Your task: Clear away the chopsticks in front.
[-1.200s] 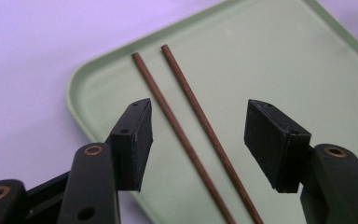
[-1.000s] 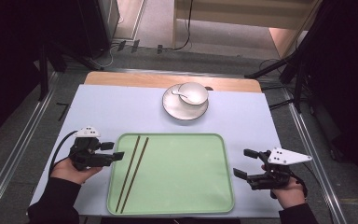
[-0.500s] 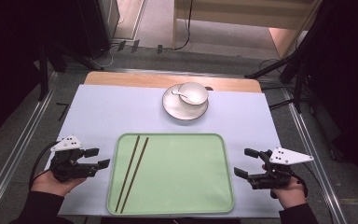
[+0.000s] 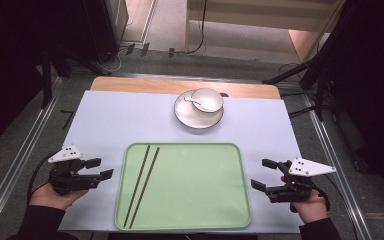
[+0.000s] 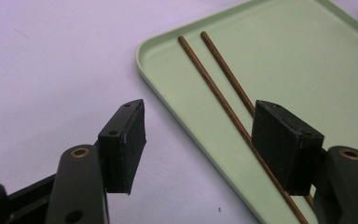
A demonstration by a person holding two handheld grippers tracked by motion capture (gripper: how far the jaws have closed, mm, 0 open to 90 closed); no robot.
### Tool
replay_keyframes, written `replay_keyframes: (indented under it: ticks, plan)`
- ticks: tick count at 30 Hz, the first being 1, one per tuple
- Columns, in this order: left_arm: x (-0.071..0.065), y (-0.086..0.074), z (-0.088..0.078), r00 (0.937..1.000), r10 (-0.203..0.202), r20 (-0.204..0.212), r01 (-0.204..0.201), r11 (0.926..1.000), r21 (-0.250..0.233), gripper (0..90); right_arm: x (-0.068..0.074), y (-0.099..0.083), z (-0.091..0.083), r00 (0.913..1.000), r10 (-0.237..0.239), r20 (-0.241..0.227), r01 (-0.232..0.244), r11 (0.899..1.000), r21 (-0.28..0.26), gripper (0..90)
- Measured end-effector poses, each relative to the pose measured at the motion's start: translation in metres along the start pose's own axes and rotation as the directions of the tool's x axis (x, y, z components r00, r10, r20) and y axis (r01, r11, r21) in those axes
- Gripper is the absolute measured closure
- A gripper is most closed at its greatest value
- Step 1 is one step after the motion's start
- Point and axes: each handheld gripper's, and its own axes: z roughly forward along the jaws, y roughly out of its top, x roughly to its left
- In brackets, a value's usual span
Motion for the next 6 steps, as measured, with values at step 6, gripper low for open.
replay_keyframes:
  ticks: [6]
  plan:
    - [0.0009,-0.0002,-0.0002,1.0000,-0.004,0.000,0.004,1.0000,-0.001,35.7,0.0000,0.0000,0.0000,1.0000,0.000,0.000,0.000,1.000,0.001,17.1]
